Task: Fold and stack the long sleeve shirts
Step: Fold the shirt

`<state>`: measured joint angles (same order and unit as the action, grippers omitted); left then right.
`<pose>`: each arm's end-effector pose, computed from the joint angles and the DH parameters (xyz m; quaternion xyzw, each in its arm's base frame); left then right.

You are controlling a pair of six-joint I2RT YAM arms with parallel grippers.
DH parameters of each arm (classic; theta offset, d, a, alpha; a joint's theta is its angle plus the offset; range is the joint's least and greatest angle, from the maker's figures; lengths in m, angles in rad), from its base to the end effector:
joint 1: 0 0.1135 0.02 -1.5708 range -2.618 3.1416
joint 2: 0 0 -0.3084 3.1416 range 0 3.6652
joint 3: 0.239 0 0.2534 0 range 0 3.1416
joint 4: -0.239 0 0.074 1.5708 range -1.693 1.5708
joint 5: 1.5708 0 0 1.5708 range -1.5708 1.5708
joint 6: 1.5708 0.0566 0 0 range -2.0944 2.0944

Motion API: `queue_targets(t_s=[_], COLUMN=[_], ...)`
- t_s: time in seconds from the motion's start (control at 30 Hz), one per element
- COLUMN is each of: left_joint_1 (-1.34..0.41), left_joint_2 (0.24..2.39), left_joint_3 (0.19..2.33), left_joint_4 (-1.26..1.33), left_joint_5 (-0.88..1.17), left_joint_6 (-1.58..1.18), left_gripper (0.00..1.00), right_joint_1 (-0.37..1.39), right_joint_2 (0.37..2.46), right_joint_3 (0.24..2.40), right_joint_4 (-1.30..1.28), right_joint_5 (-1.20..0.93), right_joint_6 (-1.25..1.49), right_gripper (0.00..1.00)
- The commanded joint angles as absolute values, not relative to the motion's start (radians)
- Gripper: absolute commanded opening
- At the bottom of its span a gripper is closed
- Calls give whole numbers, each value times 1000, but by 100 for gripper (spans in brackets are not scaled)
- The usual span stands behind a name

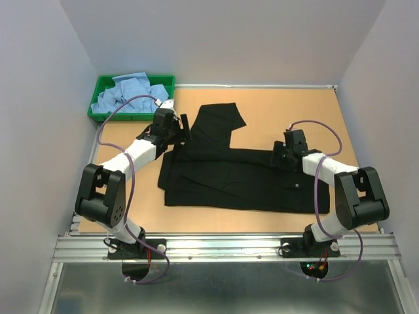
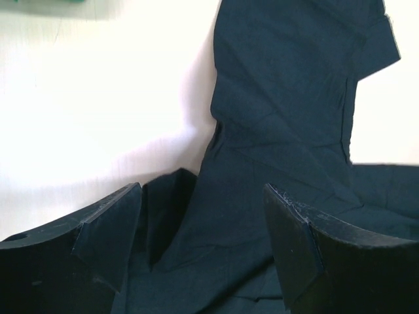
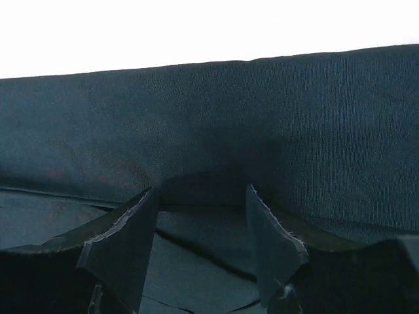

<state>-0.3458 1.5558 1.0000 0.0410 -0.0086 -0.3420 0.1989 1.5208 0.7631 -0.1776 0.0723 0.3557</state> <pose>0.3481 -0.1249 0.2786 -0.0005 0.8638 -0.1664 0.4756 0.2969 0.0557 0.1909 0.0856 0.9455 0.0525 0.3097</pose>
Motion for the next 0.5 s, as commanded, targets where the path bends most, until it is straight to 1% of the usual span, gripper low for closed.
queue_targets(t_s=[0.0,0.17,0.2,0.27,0.3,0.37,0.4,0.47], left_joint_1=[-350,-350,-350,-351,-351,-351,-351,-354], left_joint_2=[1584,1739,1764,1842,1867,1939,1959,2011], left_joint_3=[1098,1262,1288,1360,1385,1456,1475,1523], left_joint_4=[89,87,87,83,72,54,51,43], left_joint_5=[-15,-6,27,34,38,49,54,57], left_joint_6=[-318,-305,-301,-295,-291,-293,-291,-295], left_gripper=[86,86,86,86,86,86,86,86], right_joint_1=[206,204,206,206,206,206,204,206], right_joint_2=[1473,1421,1407,1372,1361,1329,1319,1289], right_joint_3=[735,765,770,790,795,810,816,824], right_joint_4=[-204,-210,-212,-212,-213,-213,-215,-219], right_joint_5=[72,37,25,11,8,8,-20,-20], right_joint_6=[373,380,377,374,365,354,354,354], right_gripper=[62,64,68,73,78,83,87,89])
